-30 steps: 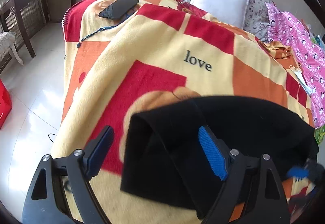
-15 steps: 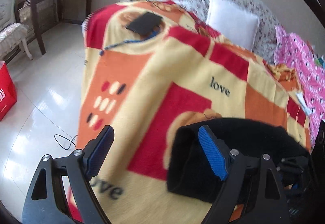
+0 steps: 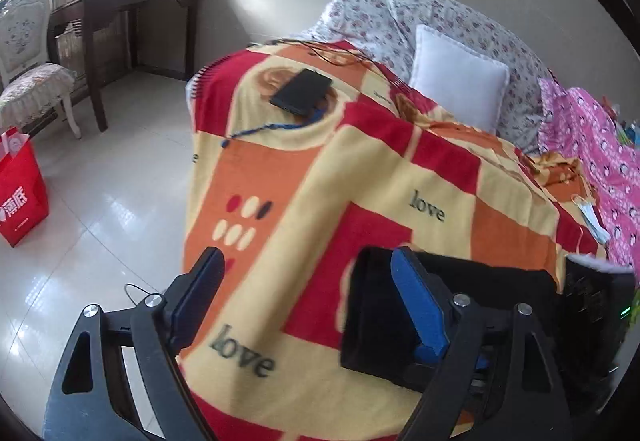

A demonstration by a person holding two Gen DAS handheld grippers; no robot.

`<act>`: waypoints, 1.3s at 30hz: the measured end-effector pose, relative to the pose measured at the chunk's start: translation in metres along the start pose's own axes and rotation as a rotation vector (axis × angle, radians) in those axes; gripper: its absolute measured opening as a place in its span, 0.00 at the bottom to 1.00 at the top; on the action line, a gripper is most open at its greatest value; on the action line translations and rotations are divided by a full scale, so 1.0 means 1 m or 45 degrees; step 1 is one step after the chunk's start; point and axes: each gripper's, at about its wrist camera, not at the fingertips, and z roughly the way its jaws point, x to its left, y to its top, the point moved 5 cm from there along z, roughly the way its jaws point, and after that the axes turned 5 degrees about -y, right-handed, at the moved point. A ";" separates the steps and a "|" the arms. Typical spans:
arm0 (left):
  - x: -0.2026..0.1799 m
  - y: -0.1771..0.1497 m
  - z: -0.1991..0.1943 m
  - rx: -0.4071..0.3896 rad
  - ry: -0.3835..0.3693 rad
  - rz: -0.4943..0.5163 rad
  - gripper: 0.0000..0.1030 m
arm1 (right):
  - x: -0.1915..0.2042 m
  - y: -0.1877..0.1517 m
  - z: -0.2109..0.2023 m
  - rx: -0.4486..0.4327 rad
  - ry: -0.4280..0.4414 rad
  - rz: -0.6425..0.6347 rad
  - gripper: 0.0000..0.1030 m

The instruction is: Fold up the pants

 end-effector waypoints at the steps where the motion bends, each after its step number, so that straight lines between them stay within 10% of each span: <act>1: -0.009 -0.004 0.003 0.016 -0.028 0.014 0.83 | -0.001 0.000 -0.019 -0.032 0.012 0.008 0.33; 5: -0.043 -0.017 0.013 0.044 -0.090 0.065 0.83 | -0.025 -0.011 -0.102 -0.188 -0.137 -0.034 0.40; 9: -0.073 -0.031 0.024 0.096 -0.134 0.131 0.83 | -0.065 -0.043 -0.134 -0.106 -0.439 -0.067 0.42; 21: -0.103 -0.061 0.056 0.177 -0.011 0.231 0.83 | -0.052 -0.081 -0.118 -0.035 -0.372 -0.048 0.42; 39: -0.141 -0.068 0.079 0.190 -0.015 0.311 0.83 | -0.156 -0.026 -0.127 -0.187 -0.592 0.159 0.45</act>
